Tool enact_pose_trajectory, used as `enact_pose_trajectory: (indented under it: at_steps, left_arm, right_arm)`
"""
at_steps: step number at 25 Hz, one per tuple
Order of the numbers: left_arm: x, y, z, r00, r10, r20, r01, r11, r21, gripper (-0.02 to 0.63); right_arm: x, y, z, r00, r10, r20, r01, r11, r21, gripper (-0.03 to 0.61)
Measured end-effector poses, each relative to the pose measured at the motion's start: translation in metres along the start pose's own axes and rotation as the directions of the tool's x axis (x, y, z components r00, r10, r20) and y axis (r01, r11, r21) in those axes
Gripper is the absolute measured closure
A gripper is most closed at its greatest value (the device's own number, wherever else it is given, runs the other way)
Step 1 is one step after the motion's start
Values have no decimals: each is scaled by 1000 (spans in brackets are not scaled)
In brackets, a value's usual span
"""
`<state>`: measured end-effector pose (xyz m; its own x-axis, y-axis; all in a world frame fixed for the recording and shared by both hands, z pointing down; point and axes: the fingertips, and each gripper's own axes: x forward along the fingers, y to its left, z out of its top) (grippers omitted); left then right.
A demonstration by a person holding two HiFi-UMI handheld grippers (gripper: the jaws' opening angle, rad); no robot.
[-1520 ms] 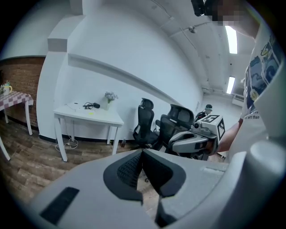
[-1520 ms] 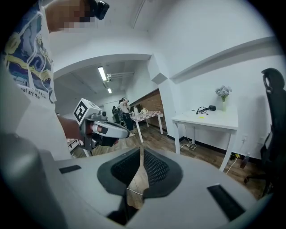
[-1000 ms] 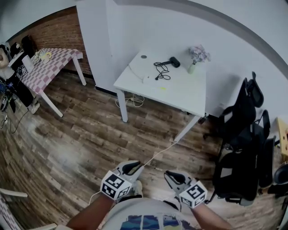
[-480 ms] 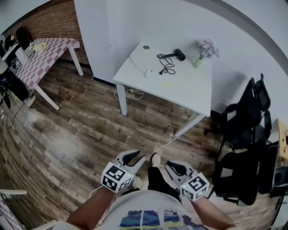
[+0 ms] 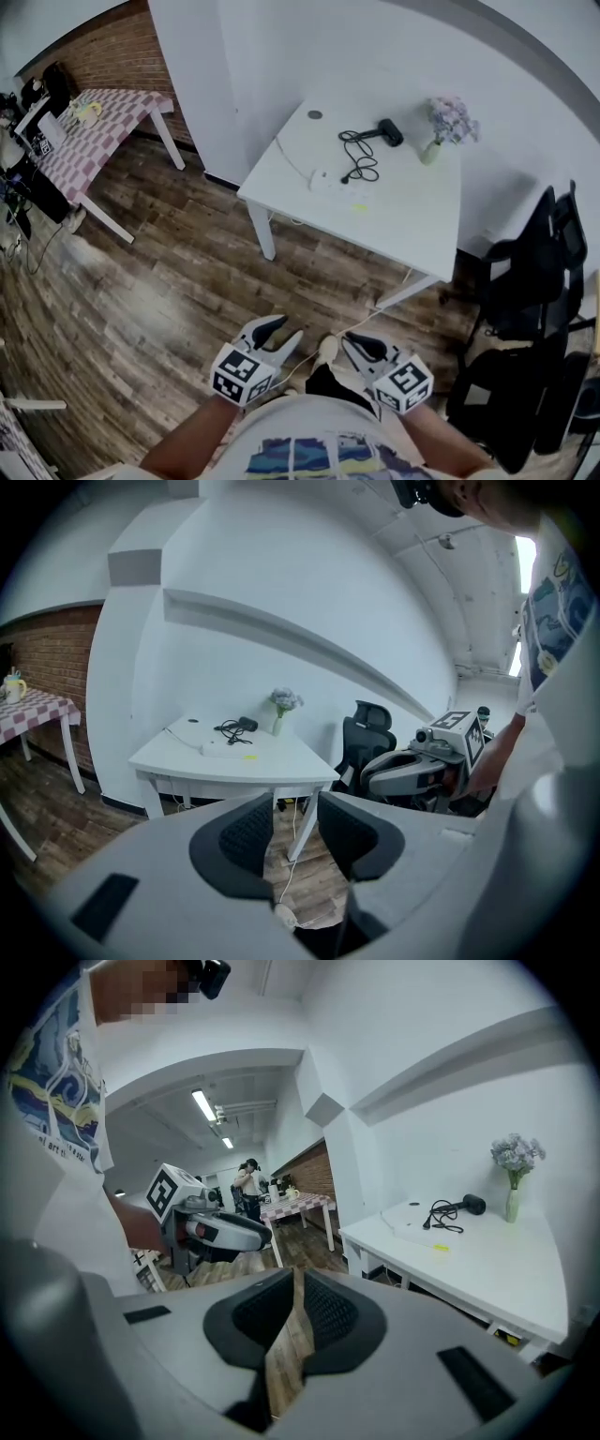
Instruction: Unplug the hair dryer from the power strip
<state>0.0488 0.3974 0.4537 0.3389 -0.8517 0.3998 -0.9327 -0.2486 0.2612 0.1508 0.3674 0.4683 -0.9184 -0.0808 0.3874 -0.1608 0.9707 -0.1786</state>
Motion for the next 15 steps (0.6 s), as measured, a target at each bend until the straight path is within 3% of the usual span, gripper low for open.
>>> enact_pose_trajectory:
  at_steps: [15]
  left_arm:
    - [140, 72, 71, 994, 86, -63, -86, 996, 1, 463]
  right_arm:
    - [38, -173, 30, 999, 31, -10, -31, 999, 42, 555]
